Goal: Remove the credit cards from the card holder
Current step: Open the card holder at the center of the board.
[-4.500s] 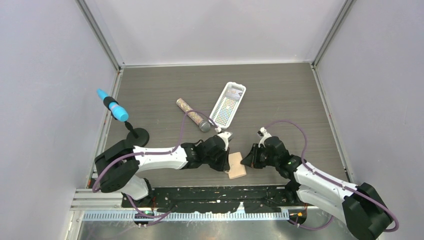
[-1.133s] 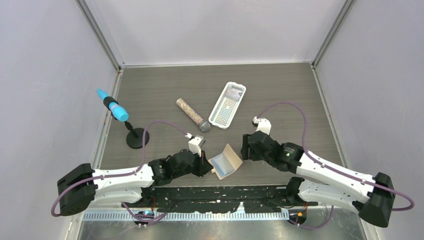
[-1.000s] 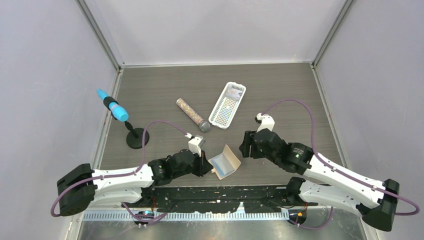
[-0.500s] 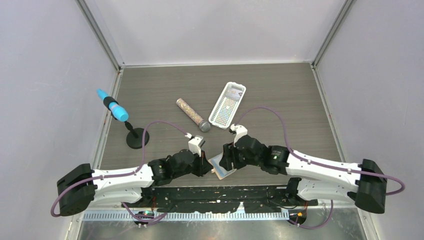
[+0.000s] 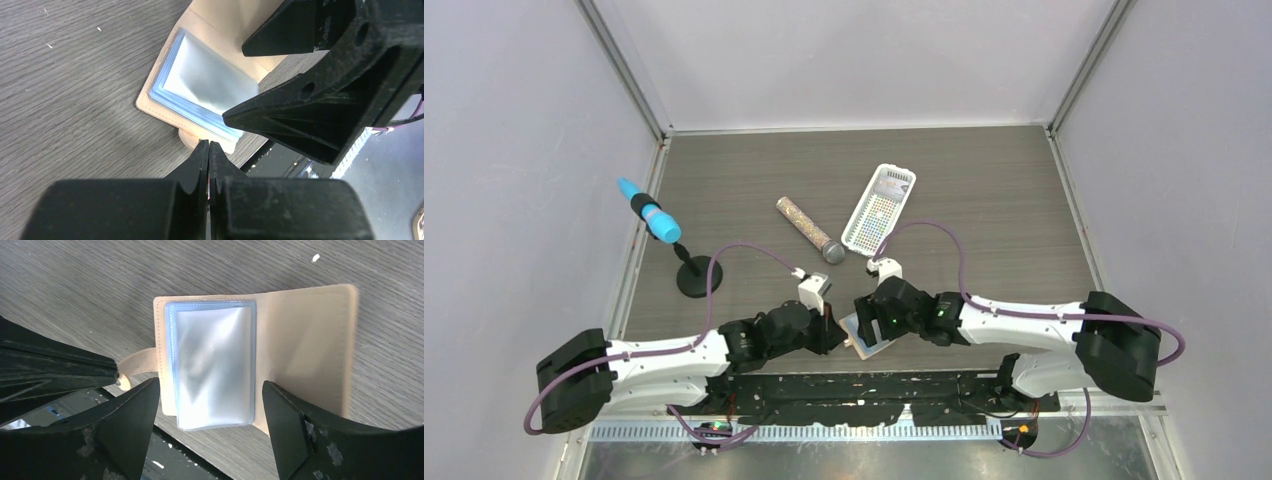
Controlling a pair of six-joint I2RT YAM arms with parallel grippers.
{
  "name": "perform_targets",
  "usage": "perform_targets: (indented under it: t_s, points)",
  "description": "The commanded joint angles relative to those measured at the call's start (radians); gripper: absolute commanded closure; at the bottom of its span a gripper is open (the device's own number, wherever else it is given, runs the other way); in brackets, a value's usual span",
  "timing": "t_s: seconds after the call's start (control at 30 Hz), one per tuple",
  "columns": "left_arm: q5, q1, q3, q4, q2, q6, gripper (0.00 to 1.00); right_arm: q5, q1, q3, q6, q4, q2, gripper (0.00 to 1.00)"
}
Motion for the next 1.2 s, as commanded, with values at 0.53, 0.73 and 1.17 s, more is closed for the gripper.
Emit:
perform_targets:
  t_s: [0.53, 0.73, 1.17]
  points:
    - [-0.045, -0.003, -0.024, 0.024, -0.01, -0.008, 1.0, 0.22, 0.093, 0.027, 0.036, 0.024, 0.134, 0.15]
    - [-0.059, -0.002, -0.042, 0.003, -0.034, -0.013, 1.0, 0.263, 0.095, 0.013, 0.072, -0.02, 0.054, 0.22]
    - [-0.079, -0.003, -0.05, -0.031, -0.057, -0.01, 1.0, 0.314, 0.094, 0.002, 0.082, -0.096, -0.068, 0.27]
